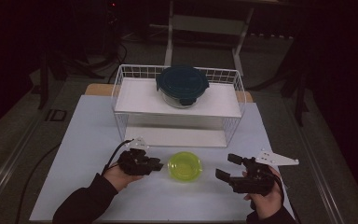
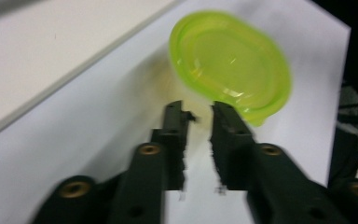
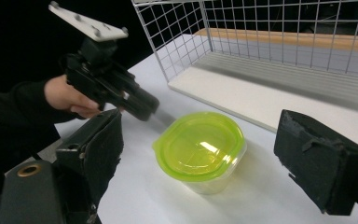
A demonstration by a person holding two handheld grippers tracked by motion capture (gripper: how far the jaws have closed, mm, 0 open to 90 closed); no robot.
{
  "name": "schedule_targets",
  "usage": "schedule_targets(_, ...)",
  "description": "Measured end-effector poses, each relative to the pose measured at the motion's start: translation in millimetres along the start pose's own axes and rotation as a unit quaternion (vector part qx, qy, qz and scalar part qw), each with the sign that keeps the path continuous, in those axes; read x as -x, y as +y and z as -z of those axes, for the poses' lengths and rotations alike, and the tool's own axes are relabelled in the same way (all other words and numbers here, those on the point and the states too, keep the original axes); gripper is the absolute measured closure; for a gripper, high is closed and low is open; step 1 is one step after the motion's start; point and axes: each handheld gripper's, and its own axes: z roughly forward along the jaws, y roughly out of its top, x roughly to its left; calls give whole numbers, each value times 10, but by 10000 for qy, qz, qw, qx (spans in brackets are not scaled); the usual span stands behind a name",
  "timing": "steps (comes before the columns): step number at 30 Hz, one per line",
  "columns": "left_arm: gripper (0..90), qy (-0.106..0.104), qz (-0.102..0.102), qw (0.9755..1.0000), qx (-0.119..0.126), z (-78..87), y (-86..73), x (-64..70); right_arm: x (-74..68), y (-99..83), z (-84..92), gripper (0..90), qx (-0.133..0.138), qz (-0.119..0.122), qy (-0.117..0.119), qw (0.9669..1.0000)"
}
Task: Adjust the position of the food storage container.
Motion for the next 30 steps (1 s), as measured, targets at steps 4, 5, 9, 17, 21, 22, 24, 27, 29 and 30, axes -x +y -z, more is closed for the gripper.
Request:
schedule_targets(4,526,-29,17,9999,108,73,37,47,-4,2,-7,158,-3,88,-24,10000)
schedule_targets(5,504,-41,39,9999,135,87,45,57,-2,1,-9,158,-8,118,-36,9999)
schedule_targets(9,447,-244,171,9992,276,141,81,89,7,-7,-15,159,7,197,-35,9998)
schedule_targets(17,123,-552,215,9965,582,209,173,140,-17,6,-53,155,4,437,-67,9990)
schedule_targets(21,28,-446,334,9966,601,196,220,165,4,0,-95,141,-102,457,-207,9987)
schedule_targets(22,8,-431,404,9964,603,186,227,160,11,-1,-104,141,-127,469,-236,9985)
schedule_targets(24,7,-519,609,9947,643,151,230,142,25,-6,-119,140,-124,428,-240,9987)
schedule_targets(27,7,-377,834,9945,508,32,226,132,57,-16,-159,131,-265,326,-225,9989)
schedule_targets(29,8,-246,929,9946,399,-41,222,140,81,-33,-211,119,-397,345,-179,9985)
schedule_targets(30,8,-239,971,9943,358,-80,218,139,88,-47,-244,106,-469,422,-225,9978)
